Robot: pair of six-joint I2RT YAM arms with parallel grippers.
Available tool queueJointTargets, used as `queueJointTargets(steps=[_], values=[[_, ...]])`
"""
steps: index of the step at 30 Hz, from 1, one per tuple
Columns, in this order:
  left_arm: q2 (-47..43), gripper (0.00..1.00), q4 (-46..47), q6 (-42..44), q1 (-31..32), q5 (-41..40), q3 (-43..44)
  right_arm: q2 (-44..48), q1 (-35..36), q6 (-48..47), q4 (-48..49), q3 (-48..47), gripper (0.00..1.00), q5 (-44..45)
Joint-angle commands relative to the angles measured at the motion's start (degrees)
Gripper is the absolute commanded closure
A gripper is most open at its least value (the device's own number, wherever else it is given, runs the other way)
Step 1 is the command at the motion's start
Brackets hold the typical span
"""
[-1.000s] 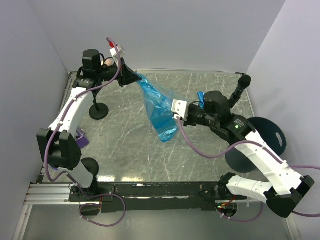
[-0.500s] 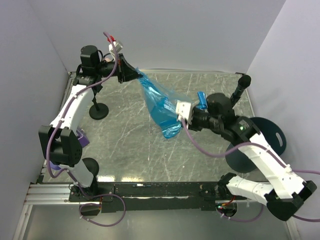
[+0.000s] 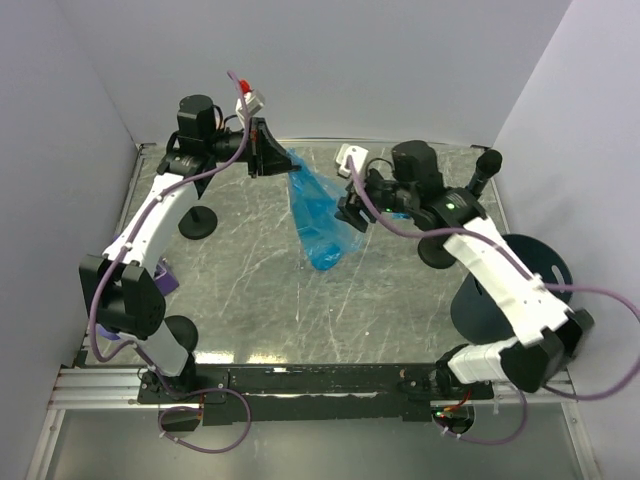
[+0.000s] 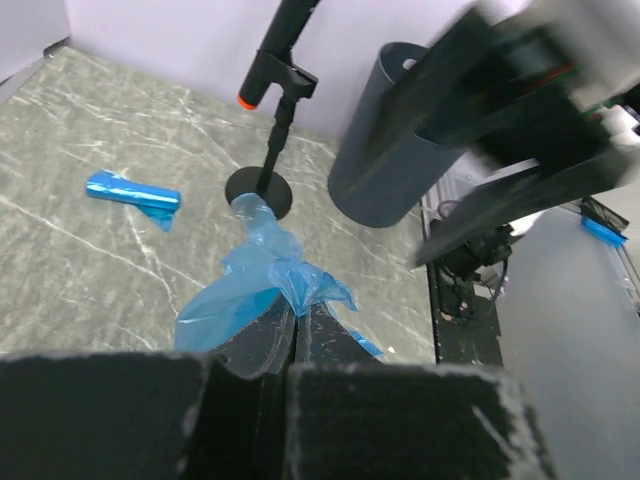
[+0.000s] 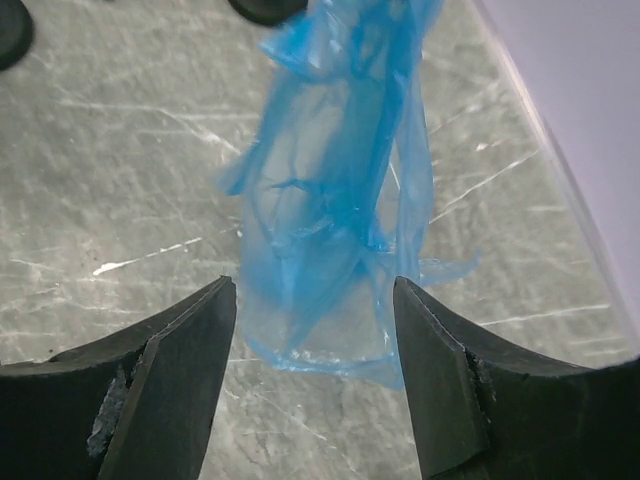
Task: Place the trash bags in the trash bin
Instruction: Unfold the trash bag at the center of the board.
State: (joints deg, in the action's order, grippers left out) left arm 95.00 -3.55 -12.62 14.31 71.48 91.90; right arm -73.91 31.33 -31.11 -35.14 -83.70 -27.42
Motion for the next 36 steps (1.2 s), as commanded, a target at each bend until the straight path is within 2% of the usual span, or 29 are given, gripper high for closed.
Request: queueJointTargets(steps=[1,4,10,20,25,26,27,30,31,32,34,35,36], values=[[-4.0,0.99,-2.4,2.9,0.1,2.7,0.2,-3.6,-0.1,1.8,5.2,-0.3,0.29,3.0],[-4.7,0.99,-6.3,5.9,0.1,2.9,0.8,-4.5,-0.5,0.2,7.5,0.3,0.32,5.0],[-5.4,1.00,-10.9,9.3,0.2,3.7,1.5,-5.0,-1.4,-1.1,7.6,0.1,0.37,3.0],[-5.2,0.99,-10.6,8.7,0.9,4.5,2.4,-8.3,-1.1,-1.1,5.6,-0.7,0.41,-2.7],[-5.0,0.99,-10.7,7.9,0.9,5.8,2.8,-8.4,-0.3,-0.9,6.5,0.0,0.42,-0.9],[-5.1,0.99,-10.7,7.9,0.9,5.9,2.8,-8.5,-0.3,-1.1,6.6,0.0,0.45,-0.4],[-5.2,0.99,-10.8,8.1,0.9,6.0,2.6,-8.7,-0.3,-1.1,6.7,0.1,0.57,0.1],[-5.2,0.99,-12.3,9.5,0.9,5.9,2.6,-9.0,-0.2,-1.1,6.6,-0.5,0.80,0.5],[-5.1,0.95,-12.4,10.2,0.9,5.3,2.4,-9.1,-0.4,-1.0,6.3,-0.9,0.86,-0.2],[-5.0,0.81,-11.9,10.6,1.0,3.7,1.9,-9.2,-0.4,-0.8,6.0,-1.5,0.96,-1.5],[-5.5,0.48,-11.0,10.5,1.2,-4.3,0.7,-9.9,-0.4,1.3,5.6,-2.8,1.00,-3.2],[-6.7,0.41,-9.2,9.1,1.3,-10.0,-0.8,-10.1,-0.4,3.6,6.1,-3.4,1.00,-2.9],[-9.1,0.38,-6.1,7.3,1.2,-15.4,-3.8,-10.2,-0.6,7.5,7.6,-3.6,1.00,-1.4]])
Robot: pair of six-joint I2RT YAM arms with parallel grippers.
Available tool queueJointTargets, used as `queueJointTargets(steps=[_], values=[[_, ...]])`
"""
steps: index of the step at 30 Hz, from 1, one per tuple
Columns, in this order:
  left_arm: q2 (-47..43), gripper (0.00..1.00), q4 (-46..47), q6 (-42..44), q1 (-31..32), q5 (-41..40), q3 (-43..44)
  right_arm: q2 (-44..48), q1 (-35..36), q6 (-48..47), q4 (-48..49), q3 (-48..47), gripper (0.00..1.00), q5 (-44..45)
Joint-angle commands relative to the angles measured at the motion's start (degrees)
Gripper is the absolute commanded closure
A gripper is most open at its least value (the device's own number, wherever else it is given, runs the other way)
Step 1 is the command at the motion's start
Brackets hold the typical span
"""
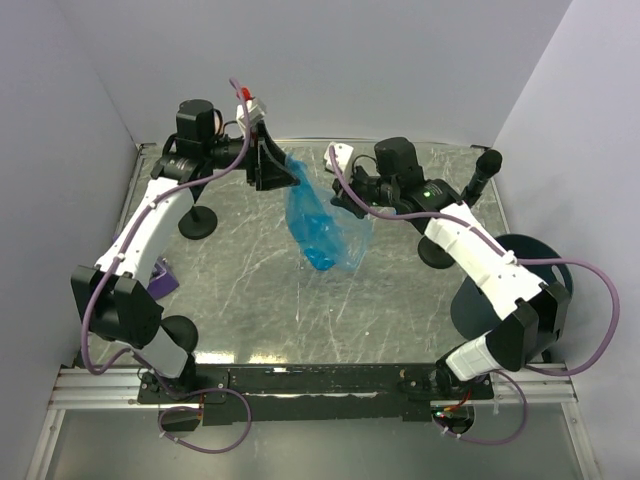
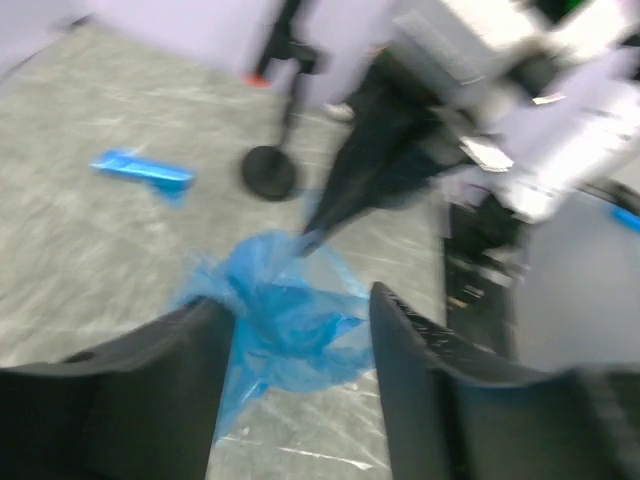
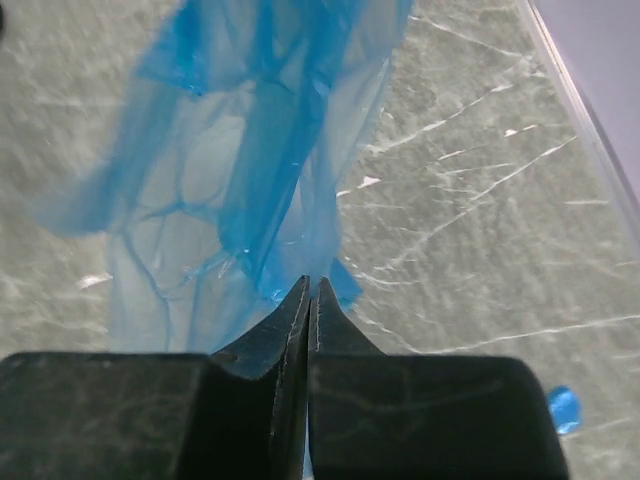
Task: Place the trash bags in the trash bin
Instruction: Unfold the trash bag at the center of the board.
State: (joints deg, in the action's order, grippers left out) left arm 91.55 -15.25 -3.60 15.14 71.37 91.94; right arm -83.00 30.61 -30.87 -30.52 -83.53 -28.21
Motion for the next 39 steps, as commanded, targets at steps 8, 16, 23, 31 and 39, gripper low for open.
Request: queueJointTargets(steps=[8,16,23,31,39], values=[[-30.7,0.01,15.8,-12.0,0.2,-42.4,-26.6,-4.0,-1.4,30.8,8.4,-7.3,1.00,8.0],[-30.8,0.00,13.4,-18.0,5.3,-46.4,-34.9,-9.4,-1.4,39.8,9.9,-11.5,1.00,13.5],[-22.1,0.01,22.1,-26.1,13.6,-56.2,-35.2,-11.7,-1.5,43.5,10.3,-13.5,1.00,17.2],[-13.1,0.13,20.1,-30.9,15.3,-70.8,-31.0,-9.4,-1.4,43.6,10.5,-10.3,1.00,18.5],[-6.5,0.53,28.1,-27.5,14.7,-64.3,-29.5,-6.7,-3.3,44.1,9.8,-7.1,1.00,17.0]])
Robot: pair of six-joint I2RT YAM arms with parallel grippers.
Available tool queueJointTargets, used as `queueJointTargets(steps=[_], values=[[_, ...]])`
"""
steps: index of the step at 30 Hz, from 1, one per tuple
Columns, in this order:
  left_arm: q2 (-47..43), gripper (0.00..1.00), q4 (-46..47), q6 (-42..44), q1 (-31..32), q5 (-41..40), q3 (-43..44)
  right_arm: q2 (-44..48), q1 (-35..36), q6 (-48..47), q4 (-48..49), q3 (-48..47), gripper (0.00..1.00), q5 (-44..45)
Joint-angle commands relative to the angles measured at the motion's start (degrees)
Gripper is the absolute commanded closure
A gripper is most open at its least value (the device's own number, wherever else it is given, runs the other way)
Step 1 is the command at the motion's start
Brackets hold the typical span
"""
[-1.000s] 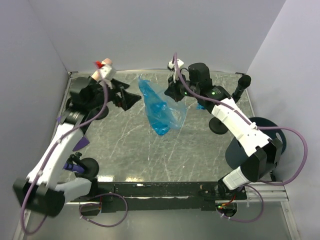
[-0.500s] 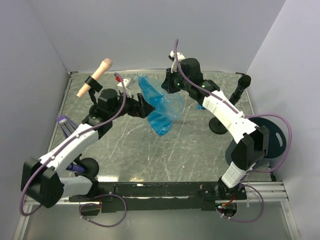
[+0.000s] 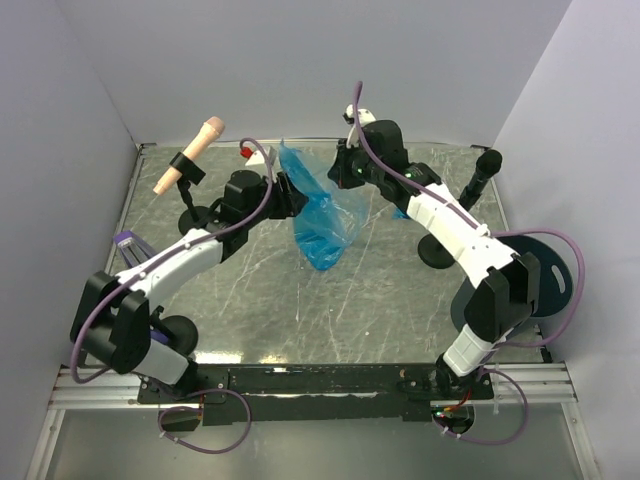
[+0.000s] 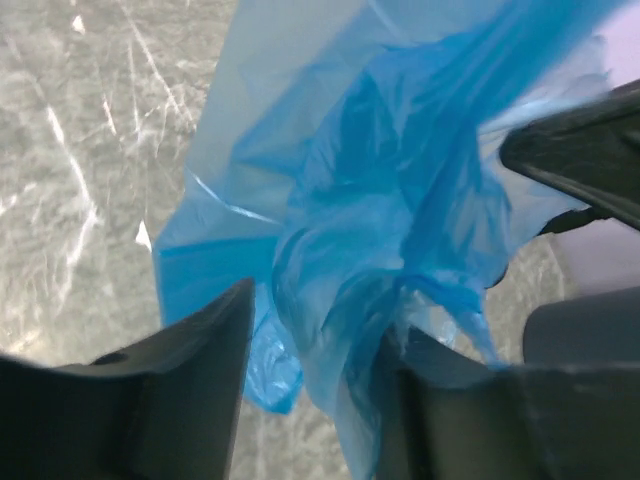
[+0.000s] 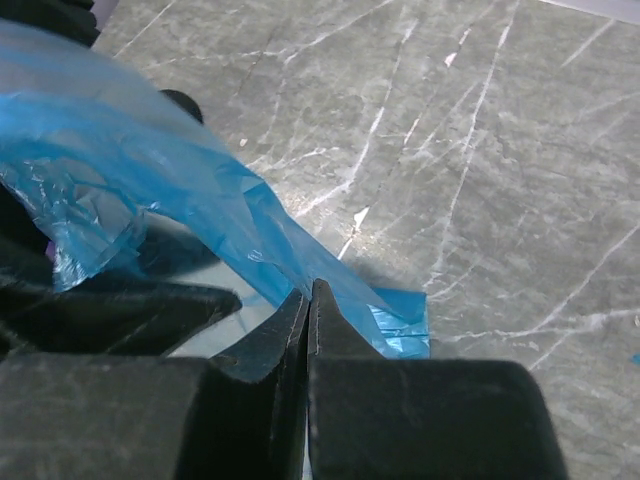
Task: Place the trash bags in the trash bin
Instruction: Unfold the trash bag at the center of the board.
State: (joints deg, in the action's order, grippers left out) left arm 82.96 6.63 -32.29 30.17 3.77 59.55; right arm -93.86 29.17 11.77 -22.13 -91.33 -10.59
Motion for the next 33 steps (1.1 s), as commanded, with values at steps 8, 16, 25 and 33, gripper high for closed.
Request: queueJointTargets(steps=[8,16,25,33], values=[[2.3,0.99,-2.1,11.5,-6.6,18.0,7.6,0.6,-7.4,-17.3,-5.5,-2.5,1.00,-10.5],[9.7,0.99,-18.6,24.2,-17.1,29.1,24.7,-13.3,-16.8,-24.0,-20.1,-27.0,1.00,-11.2],[14.4,0.99,-24.2,23.4,-15.8,32.3,30.5,-11.4,-16.0,-19.0,-18.0,-24.5,1.00,-8.9],[19.4,0.99,-21.4,22.5,-15.8,34.1,38.6,-14.9,-16.4,-20.6,-18.5,-31.6,1.00,-18.7]])
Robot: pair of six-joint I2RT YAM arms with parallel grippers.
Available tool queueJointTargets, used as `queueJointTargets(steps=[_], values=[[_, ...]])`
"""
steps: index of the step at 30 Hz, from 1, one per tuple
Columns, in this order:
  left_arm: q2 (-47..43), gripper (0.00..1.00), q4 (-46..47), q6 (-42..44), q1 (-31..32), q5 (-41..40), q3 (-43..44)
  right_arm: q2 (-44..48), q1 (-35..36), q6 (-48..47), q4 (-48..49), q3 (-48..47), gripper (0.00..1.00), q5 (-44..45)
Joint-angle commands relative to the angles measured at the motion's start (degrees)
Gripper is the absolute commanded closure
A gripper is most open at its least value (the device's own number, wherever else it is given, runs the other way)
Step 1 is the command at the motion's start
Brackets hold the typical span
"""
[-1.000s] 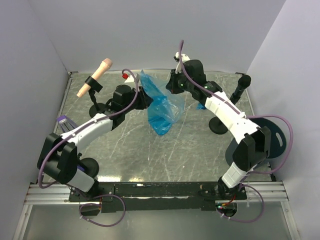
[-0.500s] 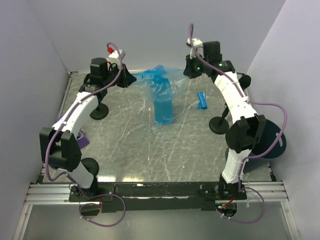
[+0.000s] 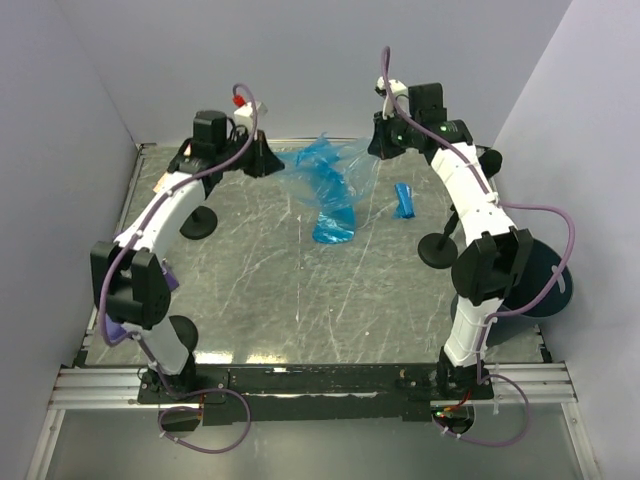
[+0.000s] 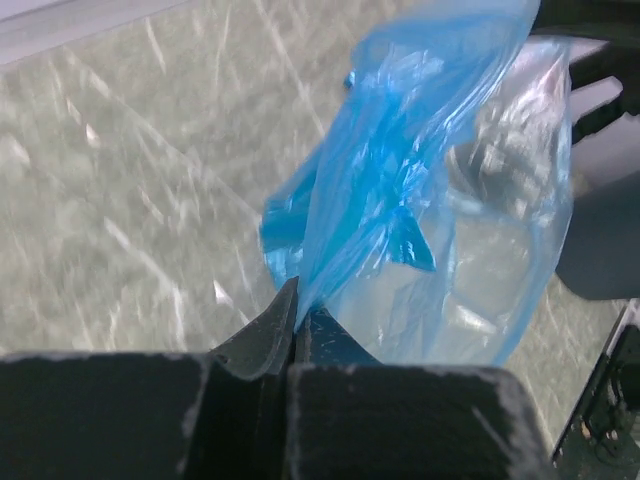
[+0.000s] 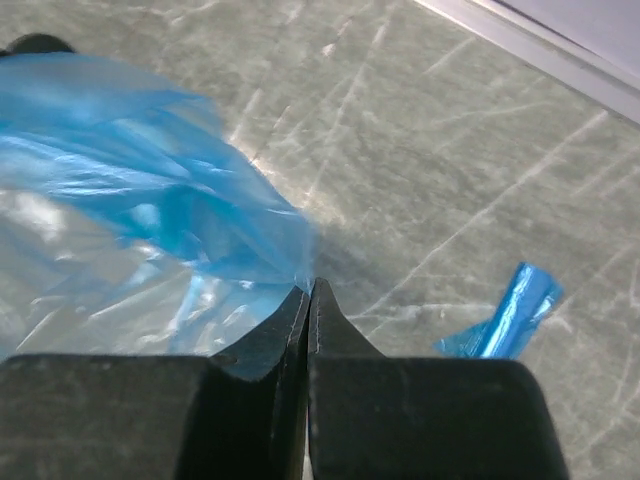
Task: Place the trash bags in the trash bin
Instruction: Unfold the trash bag at the center of the board.
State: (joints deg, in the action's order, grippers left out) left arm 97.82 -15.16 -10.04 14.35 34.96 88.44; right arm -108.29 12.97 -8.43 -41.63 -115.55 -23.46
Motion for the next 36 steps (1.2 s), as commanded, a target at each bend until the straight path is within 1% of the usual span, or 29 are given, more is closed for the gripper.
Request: queueJointTargets(steps=[1,3,5,7,8,9,10,11,12,13,14,15,16,17,19,20,21,23,24,25,26,27,28,30,33,34,35,36], values=[[6.5,0.99,-0.3,0.5,0.1,2.7,13.4,-2.4,-0.2,-1.1,0.7,-10.7,1.00,-6.2],[10.4,0.99,-1.2,1.6,-0.1,2.4,21.8,-5.7,-0.2,-1.9,1.0,-18.9,1.00,-5.8],[13.1,0.99,-1.2,3.8,-0.1,2.7,31.9,-6.4,-0.2,-2.8,4.9,-23.9,1.00,-5.0],[15.1,0.99,0.5,4.6,-0.1,2.6,41.2,-3.3,-0.2,-2.0,14.7,-23.6,1.00,-3.9],[15.4,0.99,3.1,4.6,-0.1,2.6,45.2,-0.8,-0.1,-1.2,19.7,-22.5,1.00,-3.5],[14.5,1.00,6.9,3.6,-0.1,2.1,47.4,1.6,0.2,-1.2,25.7,-21.1,1.00,-3.6],[12.4,0.99,13.4,2.3,0.0,1.4,47.8,4.5,0.8,-1.7,30.6,-19.2,1.00,-4.0],[9.1,0.99,21.0,1.6,0.5,0.1,44.9,7.8,1.9,-3.2,36.2,-15.9,1.00,-4.7],[6.0,0.99,29.1,3.7,1.8,-2.1,41.1,11.8,2.8,-5.8,43.3,-13.2,1.00,-5.3],[2.8,1.00,33.5,8.8,3.8,-4.1,38.5,14.5,4.0,-8.0,47.3,-9.6,1.00,-5.1],[1.1,0.99,35.1,17.1,6.7,-6.2,37.2,17.2,4.9,-10.7,51.5,-6.0,1.00,-4.8],[-0.9,0.99,36.2,23.1,9.4,-7.3,34.6,19.3,5.7,-13.3,54.3,-1.8,1.00,-4.1],[-3.1,0.99,37.1,27.2,11.1,-6.8,31.0,21.9,6.3,-15.8,57.2,3.6,1.00,-4.0],[-5.2,0.99,38.7,30.3,12.5,-6.4,25.2,24.2,6.8,-18.8,60.3,9.8,1.00,-4.1],[-10.6,0.99,39.9,34.5,14.5,-5.4,9.4,29.6,7.5,-26.1,64.5,27.0,1.00,-3.5],[-13.5,0.99,37.1,40.0,15.2,-3.4,-0.2,32.0,7.7,-29.4,65.1,37.0,1.00,-1.8],[-17.1,0.99,32.8,46.3,15.5,-0.4,-13.0,34.4,7.6,-30.8,65.4,49.9,1.00,0.6],[-21.8,0.99,27.0,59.5,15.4,-0.4,-30.3,38.9,7.3,-34.9,61.5,65.5,1.00,4.5],[-24.4,0.99,25.3,65.4,15.4,-1.5,-37.4,43.5,7.2,-35.1,60.0,70.8,1.00,5.7],[-27.2,0.99,26.6,67.9,15.3,-2.2,-42.0,48.0,7.2,-33.9,56.7,74.6,1.00,5.1],[-30.2,0.99,29.5,66.2,15.3,-2.3,-45.1,51.7,7.2,-31.9,53.4,76.2,1.00,3.3],[-31.8,0.99,30.4,64.1,15.4,-1.7,-45.6,55.0,7.2,-30.4,49.8,76.5,1.00,1.7],[-32.5,0.99,28.4,62.2,15.5,-0.5,-44.3,56.9,7.5,-29.3,47.8,76.3,1.00,0.1],[-30.8,0.99,22.1,57.4,15.9,0.5,-39.0,58.0,8.3,-25.6,44.5,73.9,1.00,-0.9],[-25.1,0.99,13.0,44.0,15.8,0.7,-29.2,53.8,8.4,-18.8,38.6,65.9,1.00,-1.9],[-23.2,0.99,10.4,40.5,15.7,0.5,-26.2,51.5,8.4,-16.2,38.0,63.1,1.00,-0.5],[-21.5,0.99,9.9,35.3,15.6,-1.2,-23.0,49.0,8.1,-13.6,37.9,60.7,1.00,1.8],[-20.1,0.99,11.4,29.4,15.4,-3.4,-20.6,46.6,8.0,-11.6,38.0,57.7,1.00,4.8]])
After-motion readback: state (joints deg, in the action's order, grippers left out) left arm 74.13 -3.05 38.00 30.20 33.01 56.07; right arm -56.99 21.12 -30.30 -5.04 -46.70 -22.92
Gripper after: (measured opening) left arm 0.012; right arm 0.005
